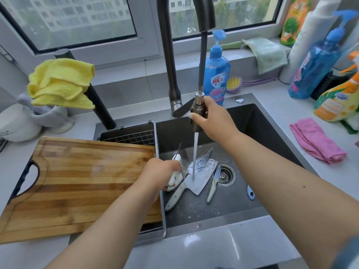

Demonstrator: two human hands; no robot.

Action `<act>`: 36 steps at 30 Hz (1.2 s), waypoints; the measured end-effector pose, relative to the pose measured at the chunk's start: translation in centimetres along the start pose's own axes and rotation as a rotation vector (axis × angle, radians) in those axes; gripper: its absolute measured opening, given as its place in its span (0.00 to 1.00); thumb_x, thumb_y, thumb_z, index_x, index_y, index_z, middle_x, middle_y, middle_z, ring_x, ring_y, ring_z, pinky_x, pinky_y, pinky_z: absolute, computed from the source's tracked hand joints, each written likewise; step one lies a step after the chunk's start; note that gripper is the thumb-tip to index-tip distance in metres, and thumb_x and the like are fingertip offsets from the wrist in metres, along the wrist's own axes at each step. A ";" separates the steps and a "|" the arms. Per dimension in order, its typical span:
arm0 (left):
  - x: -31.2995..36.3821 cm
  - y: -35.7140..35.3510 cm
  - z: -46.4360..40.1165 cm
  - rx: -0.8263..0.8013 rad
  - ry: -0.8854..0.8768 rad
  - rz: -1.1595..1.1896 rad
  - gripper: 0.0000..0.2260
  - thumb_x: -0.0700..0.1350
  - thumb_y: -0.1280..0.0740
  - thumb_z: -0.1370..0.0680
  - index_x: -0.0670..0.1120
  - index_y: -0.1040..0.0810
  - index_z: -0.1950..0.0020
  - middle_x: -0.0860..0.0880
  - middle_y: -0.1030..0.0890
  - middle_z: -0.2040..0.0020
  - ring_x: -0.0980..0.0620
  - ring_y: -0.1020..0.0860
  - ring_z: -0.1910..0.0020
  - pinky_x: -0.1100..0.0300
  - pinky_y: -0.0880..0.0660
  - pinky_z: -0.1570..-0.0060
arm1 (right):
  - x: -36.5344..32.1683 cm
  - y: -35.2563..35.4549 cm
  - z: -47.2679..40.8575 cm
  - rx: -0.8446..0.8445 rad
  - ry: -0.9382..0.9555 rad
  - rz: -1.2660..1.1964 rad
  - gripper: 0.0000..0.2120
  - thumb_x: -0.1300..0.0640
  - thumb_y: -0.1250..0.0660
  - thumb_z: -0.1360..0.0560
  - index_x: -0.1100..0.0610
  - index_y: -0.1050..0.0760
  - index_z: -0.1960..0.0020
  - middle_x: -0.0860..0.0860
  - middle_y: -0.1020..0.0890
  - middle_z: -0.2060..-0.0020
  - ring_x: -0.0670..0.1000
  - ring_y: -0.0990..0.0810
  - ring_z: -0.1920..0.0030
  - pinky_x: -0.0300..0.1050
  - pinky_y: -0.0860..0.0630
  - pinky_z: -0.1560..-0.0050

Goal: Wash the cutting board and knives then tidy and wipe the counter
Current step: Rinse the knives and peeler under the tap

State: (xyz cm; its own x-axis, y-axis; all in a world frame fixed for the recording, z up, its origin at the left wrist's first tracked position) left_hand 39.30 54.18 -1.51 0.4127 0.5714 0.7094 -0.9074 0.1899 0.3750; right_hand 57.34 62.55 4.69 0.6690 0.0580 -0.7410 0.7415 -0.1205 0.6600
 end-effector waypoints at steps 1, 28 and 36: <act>0.0 0.0 0.1 0.001 0.002 0.001 0.10 0.45 0.32 0.27 0.41 0.23 0.50 0.41 0.21 0.56 0.46 0.23 0.62 0.57 0.28 0.66 | 0.0 0.1 0.0 0.001 0.001 0.001 0.20 0.48 0.34 0.23 0.53 0.34 0.35 0.51 0.23 0.41 0.51 0.22 0.42 0.43 0.25 0.43; -10.7 7.8 -3.0 0.244 -0.026 0.250 0.07 0.42 0.33 0.24 0.42 0.19 0.59 0.42 0.22 0.64 0.48 0.27 0.67 0.60 0.33 0.69 | 0.1 -0.2 -0.2 0.019 -0.016 0.012 0.18 0.47 0.34 0.23 0.53 0.32 0.38 0.50 0.22 0.44 0.48 0.24 0.48 0.39 0.27 0.50; -12.3 7.1 -4.8 0.244 -0.103 -0.163 0.06 0.44 0.30 0.25 0.49 0.19 0.61 0.50 0.17 0.64 0.50 0.19 0.63 0.59 0.25 0.66 | 0.2 -0.2 -0.2 0.022 -0.007 0.019 0.18 0.47 0.34 0.23 0.53 0.33 0.38 0.49 0.23 0.44 0.46 0.26 0.50 0.37 0.28 0.50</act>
State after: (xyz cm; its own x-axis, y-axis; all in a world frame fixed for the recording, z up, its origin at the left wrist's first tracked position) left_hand 27.35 52.36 -10.44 0.5680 0.4631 0.6803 -0.7881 0.0678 0.6118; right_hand 57.31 62.77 4.42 0.6827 0.0485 -0.7290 0.7271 -0.1431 0.6714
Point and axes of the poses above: each hand's wrist, its own z-axis away from the middle knuckle, its own y-axis out of the back of the hand, x = y × z, the point moved 7 cm from there along -z, towards the middle knuckle
